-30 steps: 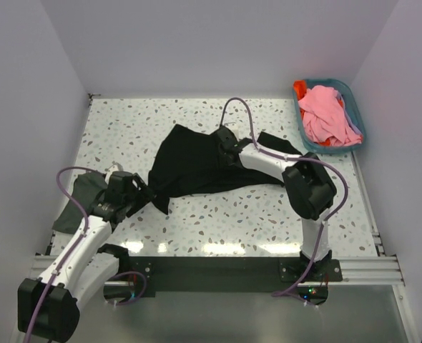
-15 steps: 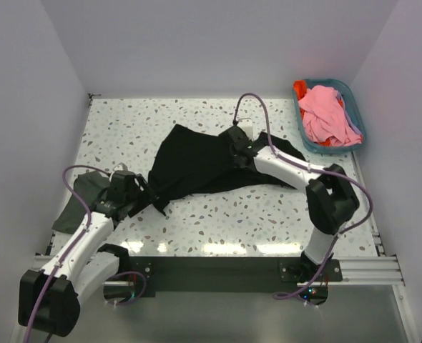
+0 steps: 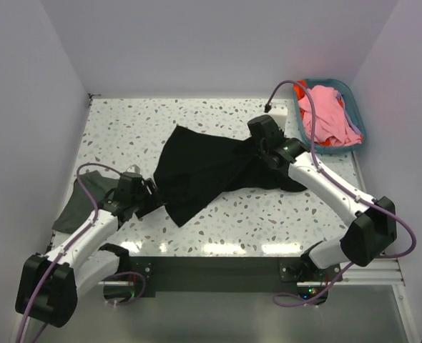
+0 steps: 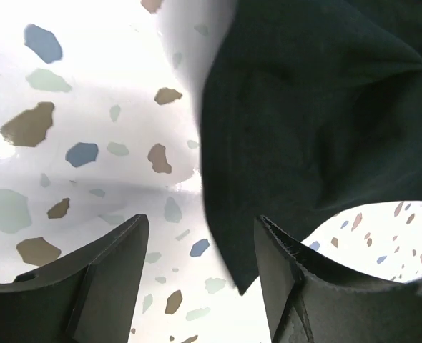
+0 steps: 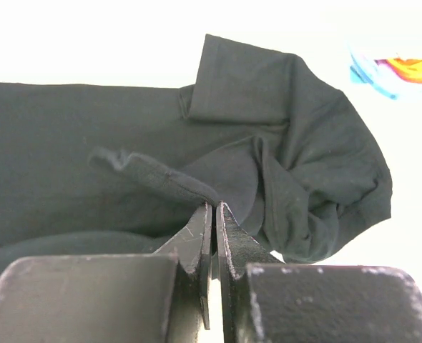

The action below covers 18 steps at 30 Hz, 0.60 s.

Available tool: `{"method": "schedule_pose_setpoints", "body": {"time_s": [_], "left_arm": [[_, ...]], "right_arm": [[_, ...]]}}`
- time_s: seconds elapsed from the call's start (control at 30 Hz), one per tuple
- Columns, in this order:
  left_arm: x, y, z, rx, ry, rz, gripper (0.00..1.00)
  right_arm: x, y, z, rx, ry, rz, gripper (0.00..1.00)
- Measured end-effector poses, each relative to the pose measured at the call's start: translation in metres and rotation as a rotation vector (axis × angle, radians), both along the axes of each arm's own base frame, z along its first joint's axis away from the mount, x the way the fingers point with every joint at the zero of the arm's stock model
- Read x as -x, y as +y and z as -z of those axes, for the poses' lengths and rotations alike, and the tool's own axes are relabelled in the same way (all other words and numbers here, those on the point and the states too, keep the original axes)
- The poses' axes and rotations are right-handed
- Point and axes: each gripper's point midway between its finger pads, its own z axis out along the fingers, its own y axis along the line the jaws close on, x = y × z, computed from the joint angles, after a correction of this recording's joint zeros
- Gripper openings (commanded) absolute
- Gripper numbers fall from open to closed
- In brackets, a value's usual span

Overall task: Fold and stack the t-shirts
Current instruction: Flatten the tshirt out

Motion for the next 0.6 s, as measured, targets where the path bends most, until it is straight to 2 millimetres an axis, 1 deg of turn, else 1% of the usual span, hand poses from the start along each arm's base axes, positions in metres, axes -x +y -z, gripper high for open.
{"method": "schedule_pose_setpoints", "body": {"time_s": [0.1, 0.13, 0.23, 0.3, 0.33, 0.43, 0.6], "left_arm": [[0.005, -0.009, 0.002, -0.004, 0.003, 0.033, 0.64], [0.009, -0.015, 0.004, -0.006, 0.007, 0.056, 0.63], [0.024, -0.037, 0.01, -0.01, 0.033, 0.134, 0.59], [0.035, -0.046, 0.017, -0.024, 0.061, 0.161, 0.56], [0.041, -0.049, 0.02, -0.027, 0.076, 0.163, 0.56], [0.047, -0.054, 0.02, -0.031, 0.079, 0.119, 0.56], [0.05, -0.056, 0.023, -0.04, 0.092, 0.057, 0.56]], "right_arm": [[0.004, -0.003, 0.013, 0.017, 0.027, 0.0, 0.0], [0.007, -0.004, 0.019, 0.025, 0.039, 0.0, 0.0], [0.014, -0.009, 0.038, 0.05, 0.081, 0.0, 0.0], [0.017, -0.011, 0.044, 0.058, 0.096, 0.001, 0.0], [0.017, -0.012, 0.046, 0.06, 0.1, 0.001, 0.0], [0.017, -0.012, 0.048, 0.06, 0.101, 0.0, 0.0], [0.016, -0.009, 0.05, 0.044, 0.1, -0.008, 0.0]]}}
